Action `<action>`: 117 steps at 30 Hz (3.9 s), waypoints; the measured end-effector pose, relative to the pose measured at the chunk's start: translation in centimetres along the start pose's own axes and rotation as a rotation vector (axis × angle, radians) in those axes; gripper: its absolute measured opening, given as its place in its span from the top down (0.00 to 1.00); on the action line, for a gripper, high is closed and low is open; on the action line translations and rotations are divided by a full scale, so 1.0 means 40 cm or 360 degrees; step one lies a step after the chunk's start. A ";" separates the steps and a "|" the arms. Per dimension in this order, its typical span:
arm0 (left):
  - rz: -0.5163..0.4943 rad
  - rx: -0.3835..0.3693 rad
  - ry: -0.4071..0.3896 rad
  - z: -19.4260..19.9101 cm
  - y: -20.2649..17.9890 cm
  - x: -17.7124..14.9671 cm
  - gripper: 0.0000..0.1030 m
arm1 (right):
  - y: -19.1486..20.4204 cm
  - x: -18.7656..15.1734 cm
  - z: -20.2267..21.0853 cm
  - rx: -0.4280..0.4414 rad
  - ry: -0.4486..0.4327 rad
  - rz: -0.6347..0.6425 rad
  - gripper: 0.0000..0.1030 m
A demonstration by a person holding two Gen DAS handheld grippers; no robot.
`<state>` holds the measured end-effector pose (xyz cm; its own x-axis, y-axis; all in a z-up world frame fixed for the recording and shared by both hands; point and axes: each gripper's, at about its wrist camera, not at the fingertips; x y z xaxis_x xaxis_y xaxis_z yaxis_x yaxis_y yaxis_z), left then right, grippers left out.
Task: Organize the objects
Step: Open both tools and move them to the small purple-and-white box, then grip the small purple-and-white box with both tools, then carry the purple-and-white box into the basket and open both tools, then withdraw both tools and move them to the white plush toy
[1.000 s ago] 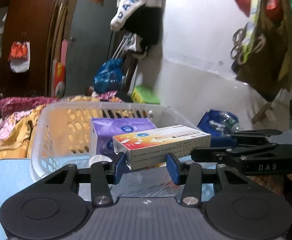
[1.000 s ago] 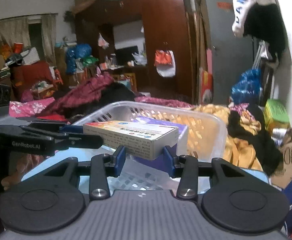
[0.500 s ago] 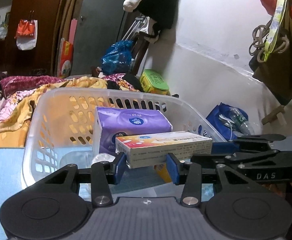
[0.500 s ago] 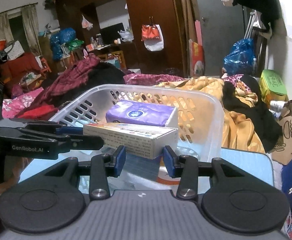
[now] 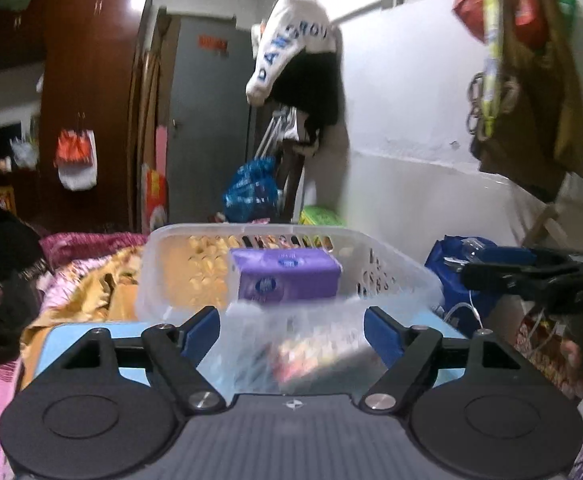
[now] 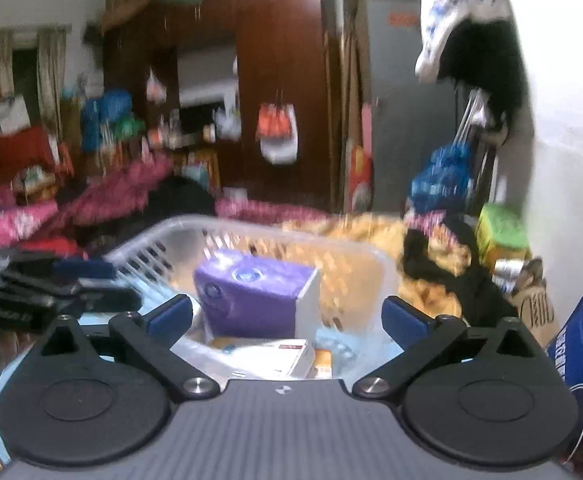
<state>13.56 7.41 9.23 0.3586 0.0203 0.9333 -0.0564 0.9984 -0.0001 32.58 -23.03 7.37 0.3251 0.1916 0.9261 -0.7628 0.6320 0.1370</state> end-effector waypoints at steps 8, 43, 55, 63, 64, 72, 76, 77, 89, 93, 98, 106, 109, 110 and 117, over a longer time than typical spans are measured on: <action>-0.0043 0.0283 -0.0151 0.132 0.031 -0.192 0.10 | 0.142 -0.281 0.131 0.0288 -0.0199 -0.0160 0.00; -0.0102 0.0401 -0.0118 0.050 0.084 -0.323 0.30 | 0.285 -0.440 -0.063 -0.0071 -0.0075 -0.0008 0.27; -0.0028 0.0322 -0.0395 0.144 0.056 -0.226 0.31 | 0.304 -0.400 0.044 0.0140 -0.0405 0.0199 0.28; -0.0015 0.0214 -0.0307 0.030 -0.022 0.101 0.31 | 0.206 -0.140 0.121 0.0050 -0.0523 0.0283 0.29; -0.0018 0.0244 -0.0190 -0.026 -0.029 0.140 0.31 | 0.181 -0.102 0.112 0.0041 -0.0494 0.0235 0.29; -0.0032 0.0306 0.0338 -0.289 -0.013 0.188 0.31 | -0.022 0.065 -0.101 0.0010 0.0101 -0.0232 0.28; -0.0069 0.0233 0.0387 -0.307 -0.016 0.170 0.31 | -0.047 0.062 -0.139 0.0053 0.0246 -0.0259 0.28; -0.0073 0.0228 0.0394 -0.314 -0.020 0.170 0.31 | -0.046 0.062 -0.145 0.0070 0.0270 -0.0262 0.28; -0.0060 0.0145 0.0309 -0.288 -0.043 0.157 0.23 | -0.039 0.043 -0.158 0.0100 0.0366 -0.0217 0.25; -0.0018 0.0162 0.0215 -0.248 -0.034 0.163 0.20 | -0.027 0.048 -0.145 0.0119 0.0303 -0.0195 0.09; 0.0031 0.0157 0.0007 -0.125 -0.021 0.140 0.14 | 0.002 0.052 -0.079 0.0127 0.0184 -0.0147 0.01; -0.0009 0.0031 -0.0163 0.096 -0.078 -0.103 0.11 | 0.072 -0.094 0.169 0.0094 -0.0171 -0.0016 0.00; -0.0037 -0.0019 -0.0148 0.109 -0.125 -0.194 0.11 | 0.097 -0.198 0.239 0.0016 -0.0256 0.0041 0.00; -0.0040 -0.0040 -0.0115 0.098 -0.141 -0.212 0.11 | 0.100 -0.237 0.254 -0.0016 -0.0278 0.0030 0.00; -0.0037 -0.0142 0.0043 0.012 -0.244 -0.267 0.12 | 0.030 -0.385 0.229 -0.0069 -0.0196 -0.0204 0.02</action>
<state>9.85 -2.59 -0.56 0.3842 -0.0030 0.9233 0.0353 0.9993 -0.0114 21.53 -32.08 -3.51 0.3451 0.0158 0.9384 -0.6940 0.6775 0.2438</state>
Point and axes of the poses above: each gripper's, at about its wrist camera, not at the fingertips, and z roughly against the way its jaws point, y to its left, x to its top, and after that the axes turned 14 degrees about x, right-handed
